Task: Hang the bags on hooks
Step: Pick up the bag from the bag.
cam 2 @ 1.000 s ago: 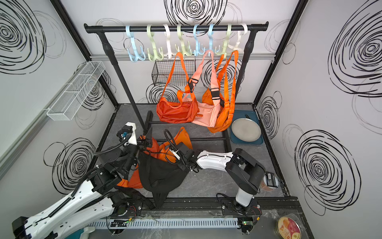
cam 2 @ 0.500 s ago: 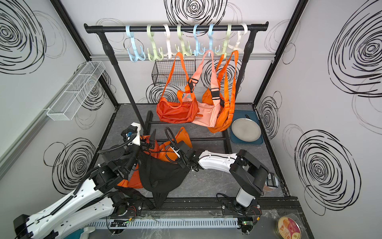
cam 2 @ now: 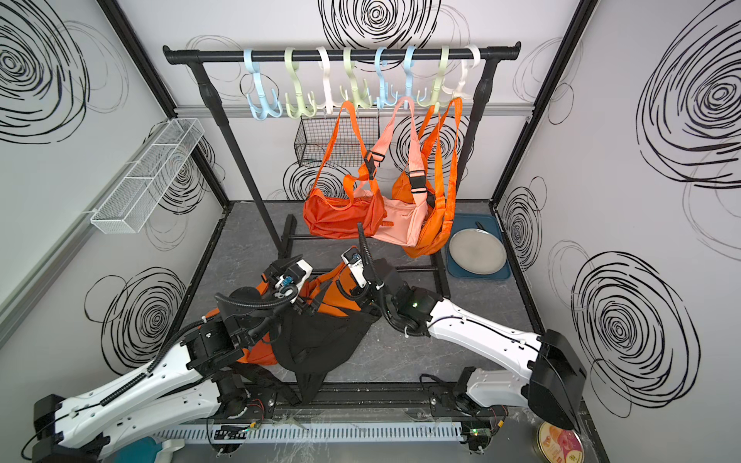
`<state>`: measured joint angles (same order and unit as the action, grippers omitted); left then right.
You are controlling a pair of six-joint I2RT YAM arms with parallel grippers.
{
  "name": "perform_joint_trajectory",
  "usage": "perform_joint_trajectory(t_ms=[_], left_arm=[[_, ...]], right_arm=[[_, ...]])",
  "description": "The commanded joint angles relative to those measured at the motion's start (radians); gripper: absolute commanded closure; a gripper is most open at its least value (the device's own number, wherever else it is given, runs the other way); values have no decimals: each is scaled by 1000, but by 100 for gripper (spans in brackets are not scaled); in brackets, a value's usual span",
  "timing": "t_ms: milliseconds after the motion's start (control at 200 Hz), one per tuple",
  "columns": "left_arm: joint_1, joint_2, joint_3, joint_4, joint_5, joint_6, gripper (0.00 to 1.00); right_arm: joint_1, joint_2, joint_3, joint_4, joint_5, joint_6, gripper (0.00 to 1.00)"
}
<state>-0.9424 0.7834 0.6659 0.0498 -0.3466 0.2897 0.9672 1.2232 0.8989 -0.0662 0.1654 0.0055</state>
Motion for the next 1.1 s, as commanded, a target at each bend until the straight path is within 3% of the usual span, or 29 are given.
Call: perform_joint_trajectory(t_ms=[0,105,215,355,610,796,921,1096], left_arm=[[-81,31,48,-16,-192,80,0],[-95,-12,26,53,-337,84,1],[-64,-116,-36,172,-358,64,1],[-15,-194,-76,248,-354,31,1],[-13,-170,-71,230,-342,35,1],[0,-165,-74,231,-320,27,1],[17,-153,-65,218,-295,12,1],[17,-150,-65,211,-293,13,1]], right_arm=[[-15,13,-26,-19,-99,-6,91],[-5,61,-63,-7,-218,-15,57],[7,142,-88,41,-269,0,48],[6,234,-63,57,-237,31,46],[11,382,-32,76,-228,12,44],[10,411,-51,114,-99,19,45],[11,439,-45,131,-38,17,49],[10,471,-38,139,-55,5,61]])
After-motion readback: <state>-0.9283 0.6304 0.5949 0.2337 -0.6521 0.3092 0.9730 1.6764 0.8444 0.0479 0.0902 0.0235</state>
